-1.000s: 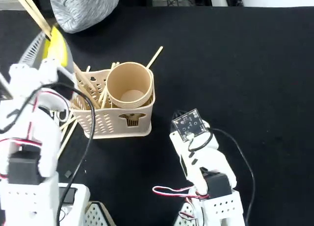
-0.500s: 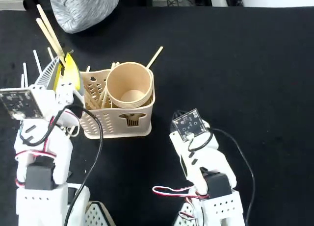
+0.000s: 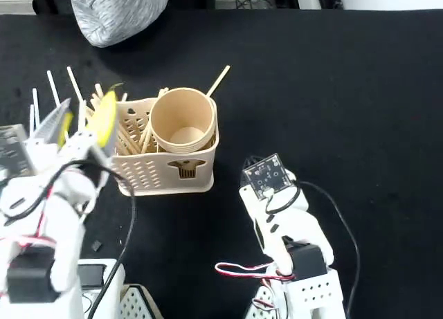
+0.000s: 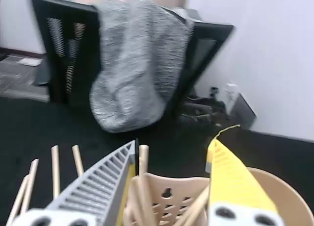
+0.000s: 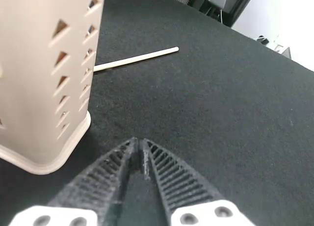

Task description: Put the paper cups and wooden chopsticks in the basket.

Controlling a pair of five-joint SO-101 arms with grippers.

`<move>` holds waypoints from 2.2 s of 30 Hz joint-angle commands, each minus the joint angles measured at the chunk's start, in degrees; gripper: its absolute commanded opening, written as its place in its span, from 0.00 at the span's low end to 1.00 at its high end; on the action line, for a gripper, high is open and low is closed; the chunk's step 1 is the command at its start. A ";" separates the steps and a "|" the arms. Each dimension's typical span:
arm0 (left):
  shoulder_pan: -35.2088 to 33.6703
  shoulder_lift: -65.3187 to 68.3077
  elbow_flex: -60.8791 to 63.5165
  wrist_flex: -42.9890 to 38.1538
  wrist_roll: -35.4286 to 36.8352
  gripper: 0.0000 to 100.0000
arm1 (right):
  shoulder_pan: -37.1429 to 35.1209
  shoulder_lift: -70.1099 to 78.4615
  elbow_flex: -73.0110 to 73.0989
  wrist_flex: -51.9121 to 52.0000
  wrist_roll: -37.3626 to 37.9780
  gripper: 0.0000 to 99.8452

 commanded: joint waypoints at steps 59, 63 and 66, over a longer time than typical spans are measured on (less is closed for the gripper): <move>-29.76 90.90 -36.18 8.00 -25.41 0.03 | 0.79 -5.05 -1.45 0.18 0.44 0.01; -34.24 79.30 -29.85 7.65 -28.40 0.03 | 0.79 -5.05 -1.45 0.18 0.44 0.01; -37.14 73.93 -25.54 7.38 -33.14 0.03 | 0.79 -5.05 -1.45 0.18 0.44 0.01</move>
